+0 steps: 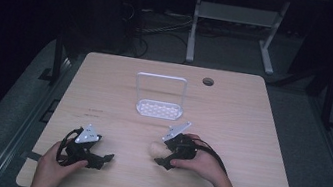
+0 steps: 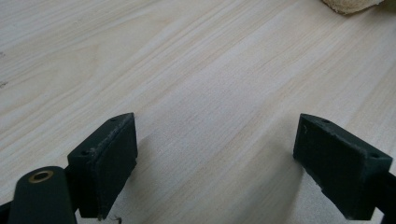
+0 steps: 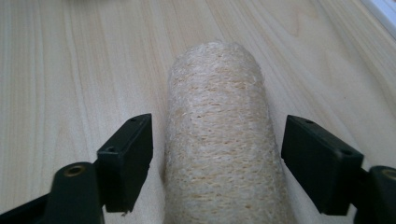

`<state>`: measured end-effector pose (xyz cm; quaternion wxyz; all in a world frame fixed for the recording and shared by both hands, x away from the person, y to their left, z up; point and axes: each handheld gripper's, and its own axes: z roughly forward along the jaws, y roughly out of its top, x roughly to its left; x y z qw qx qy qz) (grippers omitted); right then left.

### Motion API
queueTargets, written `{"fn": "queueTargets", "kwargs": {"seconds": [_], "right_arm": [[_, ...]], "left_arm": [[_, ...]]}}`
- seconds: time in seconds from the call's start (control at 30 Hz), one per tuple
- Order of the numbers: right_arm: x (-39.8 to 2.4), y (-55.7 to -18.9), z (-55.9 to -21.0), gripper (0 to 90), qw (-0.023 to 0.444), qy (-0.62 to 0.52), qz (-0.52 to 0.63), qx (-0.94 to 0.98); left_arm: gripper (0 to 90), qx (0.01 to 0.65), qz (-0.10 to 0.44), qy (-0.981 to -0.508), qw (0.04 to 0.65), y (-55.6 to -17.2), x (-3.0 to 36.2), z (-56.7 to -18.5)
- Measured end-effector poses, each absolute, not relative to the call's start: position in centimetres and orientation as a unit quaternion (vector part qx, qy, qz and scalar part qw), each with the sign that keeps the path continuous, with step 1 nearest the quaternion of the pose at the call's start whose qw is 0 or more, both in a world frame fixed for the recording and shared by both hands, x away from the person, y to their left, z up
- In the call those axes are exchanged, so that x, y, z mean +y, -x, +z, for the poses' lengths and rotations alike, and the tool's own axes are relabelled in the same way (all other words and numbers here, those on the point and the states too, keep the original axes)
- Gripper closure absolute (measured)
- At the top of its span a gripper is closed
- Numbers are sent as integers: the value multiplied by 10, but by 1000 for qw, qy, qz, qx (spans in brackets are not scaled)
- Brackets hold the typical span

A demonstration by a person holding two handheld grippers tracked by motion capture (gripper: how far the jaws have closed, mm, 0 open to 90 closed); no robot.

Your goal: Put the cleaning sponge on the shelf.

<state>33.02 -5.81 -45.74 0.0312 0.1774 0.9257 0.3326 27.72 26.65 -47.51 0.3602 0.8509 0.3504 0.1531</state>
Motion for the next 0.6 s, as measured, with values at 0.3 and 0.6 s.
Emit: {"fn": "queueTargets", "kwargs": {"seconds": [0.3, 0.6], "right_arm": [[-59, -330, -458, 390, 31, -177, 331, 926], [-60, -330, -457, 404, 31, -180, 333, 925]], "left_arm": [[131, 351, 153, -851, 360, -277, 266, -475], [131, 350, 153, -851, 360, -277, 266, -475]]}}
